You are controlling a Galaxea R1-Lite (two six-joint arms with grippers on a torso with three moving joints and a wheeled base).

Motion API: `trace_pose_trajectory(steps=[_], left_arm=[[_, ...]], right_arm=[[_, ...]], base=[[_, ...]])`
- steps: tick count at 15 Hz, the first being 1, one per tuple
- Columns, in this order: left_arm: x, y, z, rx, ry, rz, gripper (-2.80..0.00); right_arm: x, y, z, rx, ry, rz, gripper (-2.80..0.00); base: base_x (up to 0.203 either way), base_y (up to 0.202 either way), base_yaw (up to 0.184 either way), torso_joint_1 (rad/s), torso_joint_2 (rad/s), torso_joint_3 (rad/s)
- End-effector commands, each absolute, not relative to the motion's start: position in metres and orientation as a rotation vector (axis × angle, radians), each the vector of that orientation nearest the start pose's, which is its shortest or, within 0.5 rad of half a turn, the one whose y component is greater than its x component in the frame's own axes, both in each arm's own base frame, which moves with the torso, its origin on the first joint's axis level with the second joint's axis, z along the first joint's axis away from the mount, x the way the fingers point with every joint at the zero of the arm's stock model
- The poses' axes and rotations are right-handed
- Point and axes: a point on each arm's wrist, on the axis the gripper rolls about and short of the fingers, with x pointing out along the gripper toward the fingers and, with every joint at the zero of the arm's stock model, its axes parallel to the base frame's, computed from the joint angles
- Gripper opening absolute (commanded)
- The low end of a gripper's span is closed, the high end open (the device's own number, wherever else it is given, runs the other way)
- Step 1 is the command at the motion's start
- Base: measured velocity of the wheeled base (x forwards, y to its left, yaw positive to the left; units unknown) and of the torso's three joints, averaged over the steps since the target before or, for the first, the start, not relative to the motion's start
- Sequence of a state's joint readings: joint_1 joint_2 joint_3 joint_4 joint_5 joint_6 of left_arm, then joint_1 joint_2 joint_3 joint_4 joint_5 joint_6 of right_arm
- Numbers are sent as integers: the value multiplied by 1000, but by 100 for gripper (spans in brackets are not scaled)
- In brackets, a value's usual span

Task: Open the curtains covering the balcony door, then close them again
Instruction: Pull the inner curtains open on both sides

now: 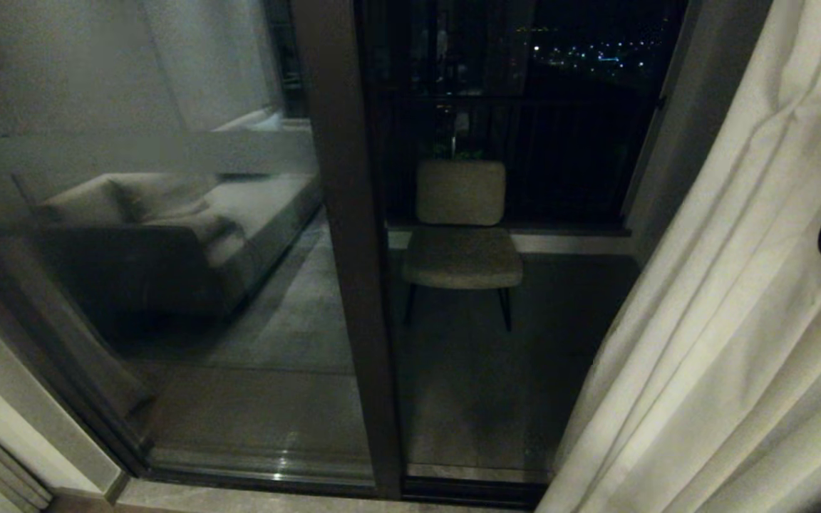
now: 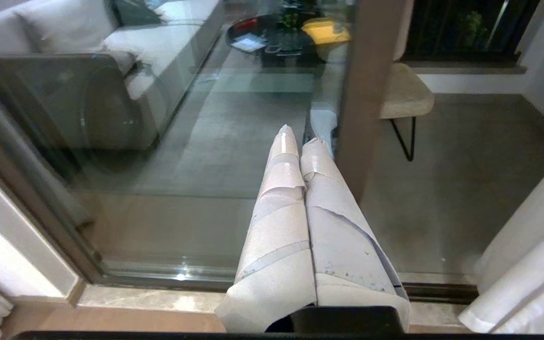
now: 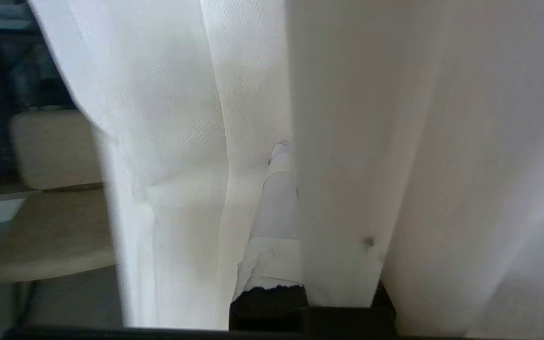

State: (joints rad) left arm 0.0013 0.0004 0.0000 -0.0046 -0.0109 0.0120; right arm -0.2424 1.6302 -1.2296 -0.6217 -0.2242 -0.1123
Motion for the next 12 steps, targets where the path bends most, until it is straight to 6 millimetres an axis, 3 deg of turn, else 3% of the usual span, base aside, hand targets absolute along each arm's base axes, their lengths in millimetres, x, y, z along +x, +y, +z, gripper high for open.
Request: trace_pose_trajectory(steps=[1, 12], left_arm=[[-23, 0, 76, 12, -5, -9, -280], [-23, 0, 76, 11, -5, -8, -280]], right_arm=[[296, -85, 322, -115, -192, -498, -280], [294, -91, 322, -133, -190, -519, -280]], base=[[0, -191, 2, 2, 2, 6], [0, -190, 0, 2, 2, 1]])
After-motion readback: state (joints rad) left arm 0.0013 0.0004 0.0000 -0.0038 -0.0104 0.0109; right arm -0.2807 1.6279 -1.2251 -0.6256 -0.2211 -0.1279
